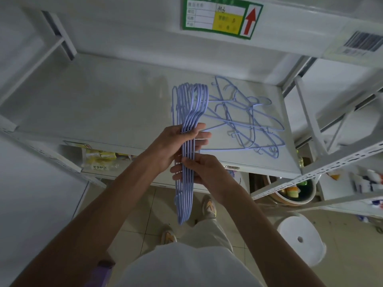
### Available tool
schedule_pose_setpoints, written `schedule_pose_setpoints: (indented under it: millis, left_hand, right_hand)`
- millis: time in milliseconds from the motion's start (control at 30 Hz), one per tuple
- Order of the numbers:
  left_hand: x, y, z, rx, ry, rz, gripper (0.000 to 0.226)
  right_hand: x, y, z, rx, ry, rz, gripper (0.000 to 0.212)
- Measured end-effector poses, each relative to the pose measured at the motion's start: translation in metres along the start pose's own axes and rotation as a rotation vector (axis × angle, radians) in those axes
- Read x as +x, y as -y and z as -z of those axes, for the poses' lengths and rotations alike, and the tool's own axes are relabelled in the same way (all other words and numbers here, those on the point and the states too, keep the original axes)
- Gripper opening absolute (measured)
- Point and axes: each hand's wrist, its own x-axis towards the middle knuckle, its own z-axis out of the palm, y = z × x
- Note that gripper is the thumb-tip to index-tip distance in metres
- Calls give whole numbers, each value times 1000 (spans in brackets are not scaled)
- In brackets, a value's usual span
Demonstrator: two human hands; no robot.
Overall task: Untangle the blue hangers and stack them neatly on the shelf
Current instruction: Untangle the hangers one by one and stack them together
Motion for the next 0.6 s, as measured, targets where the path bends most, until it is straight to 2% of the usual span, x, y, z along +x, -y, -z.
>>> schedule_pose_setpoints:
  millis: [200,300,467,533,600]
  left_hand:
    - [10,2,-4,19,-2,-31,41]
    - [20,7,-4,88,5,-20,29]
    - [30,9,-8,20,-44,6,23]
    - [36,8,-9,11,-45,13,24]
    - [45,8,-8,15,-52,26,26]
  right_hand:
    - [1,-7,0,41,-36,-19,29]
    - [5,-10,5,-33,-66,-40,31]
    - [16,6,52,-57,-58,-211,33]
    - [21,14,91,-59,-121,-177,35]
    - [32,19,132,-73,-281,-120,39]
